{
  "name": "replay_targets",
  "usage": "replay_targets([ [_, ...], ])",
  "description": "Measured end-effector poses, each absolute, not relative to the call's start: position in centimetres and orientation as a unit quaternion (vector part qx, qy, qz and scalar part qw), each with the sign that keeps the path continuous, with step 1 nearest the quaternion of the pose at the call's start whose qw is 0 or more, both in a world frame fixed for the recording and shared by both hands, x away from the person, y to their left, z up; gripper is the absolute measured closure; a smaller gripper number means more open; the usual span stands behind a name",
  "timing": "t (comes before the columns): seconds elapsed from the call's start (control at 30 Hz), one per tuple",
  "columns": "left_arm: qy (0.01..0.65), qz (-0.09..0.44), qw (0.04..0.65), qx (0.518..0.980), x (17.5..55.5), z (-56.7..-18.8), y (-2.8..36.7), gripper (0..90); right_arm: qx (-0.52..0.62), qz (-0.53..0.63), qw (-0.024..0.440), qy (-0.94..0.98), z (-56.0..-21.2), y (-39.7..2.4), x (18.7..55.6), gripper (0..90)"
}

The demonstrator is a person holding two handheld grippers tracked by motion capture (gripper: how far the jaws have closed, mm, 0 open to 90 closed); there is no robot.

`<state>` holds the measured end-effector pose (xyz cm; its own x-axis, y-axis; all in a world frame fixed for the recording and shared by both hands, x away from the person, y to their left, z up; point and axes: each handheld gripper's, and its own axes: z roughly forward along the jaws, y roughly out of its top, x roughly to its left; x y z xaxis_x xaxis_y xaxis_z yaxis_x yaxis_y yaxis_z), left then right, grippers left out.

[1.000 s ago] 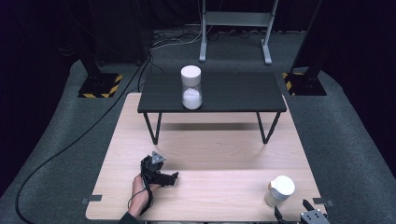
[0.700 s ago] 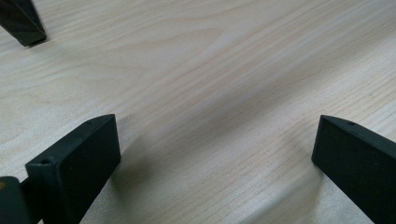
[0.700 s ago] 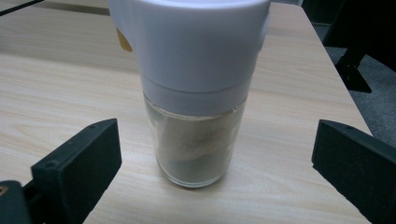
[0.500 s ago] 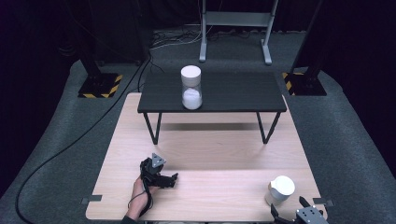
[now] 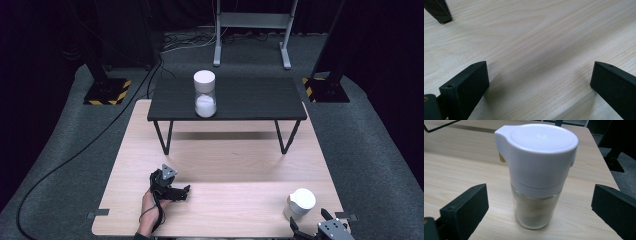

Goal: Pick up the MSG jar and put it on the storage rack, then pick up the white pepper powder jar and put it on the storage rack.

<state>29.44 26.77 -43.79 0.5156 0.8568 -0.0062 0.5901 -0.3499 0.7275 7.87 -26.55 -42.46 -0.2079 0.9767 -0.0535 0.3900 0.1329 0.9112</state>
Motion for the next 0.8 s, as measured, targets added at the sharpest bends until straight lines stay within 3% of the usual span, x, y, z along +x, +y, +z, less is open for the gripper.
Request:
replay_targets([
  [0.8,0.465,0.198,0.344,0.791,29.02,-43.8,26.55,2.0,0.512,0.412,0.345,0.67,-41.57,-26.59,8.61,0.0],
])
